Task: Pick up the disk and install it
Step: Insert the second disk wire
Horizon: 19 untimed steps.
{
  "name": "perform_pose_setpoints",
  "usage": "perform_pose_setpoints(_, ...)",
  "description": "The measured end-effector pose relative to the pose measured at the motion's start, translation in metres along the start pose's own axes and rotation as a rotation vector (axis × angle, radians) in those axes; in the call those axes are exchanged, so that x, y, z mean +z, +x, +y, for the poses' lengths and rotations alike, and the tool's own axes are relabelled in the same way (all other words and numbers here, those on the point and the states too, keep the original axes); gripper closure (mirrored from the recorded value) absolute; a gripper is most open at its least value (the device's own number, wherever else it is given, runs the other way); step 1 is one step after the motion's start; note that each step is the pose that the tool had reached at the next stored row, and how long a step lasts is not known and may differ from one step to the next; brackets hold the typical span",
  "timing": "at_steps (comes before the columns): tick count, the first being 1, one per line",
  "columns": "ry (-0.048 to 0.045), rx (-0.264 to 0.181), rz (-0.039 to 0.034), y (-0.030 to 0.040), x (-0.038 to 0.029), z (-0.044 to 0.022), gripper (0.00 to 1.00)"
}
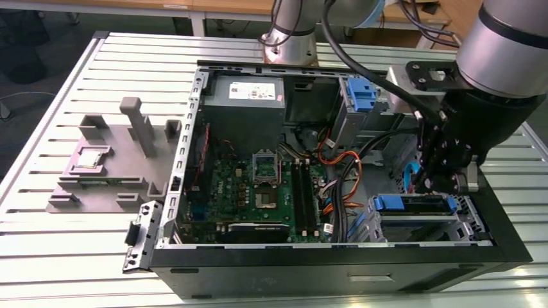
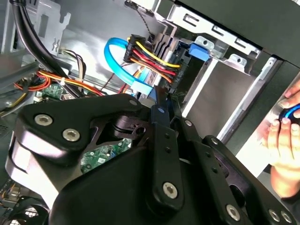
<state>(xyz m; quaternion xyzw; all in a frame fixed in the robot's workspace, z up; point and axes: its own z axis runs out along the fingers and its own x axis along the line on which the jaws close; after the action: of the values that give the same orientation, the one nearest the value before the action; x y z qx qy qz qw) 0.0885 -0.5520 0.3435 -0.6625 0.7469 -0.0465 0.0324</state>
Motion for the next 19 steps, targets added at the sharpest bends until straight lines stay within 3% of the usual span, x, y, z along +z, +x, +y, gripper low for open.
perform_pose_setpoints(9, 0.0006, 0.002, -0.0124, 0.0096, 0.0005, -0.0002, 0.84)
perform_pose_setpoints(14, 0.0028, 0.004, -0.0367, 0.0161, 0.001, -0.0008, 0.84)
perform_pose_setpoints(16, 0.0027, 0.005, -0.0418, 0.0168, 0.0011, -0.0008, 0.84)
perform_pose_setpoints(19, 0.0025, 0.005, -0.0437, 0.0178, 0.0015, -0.0009, 0.84)
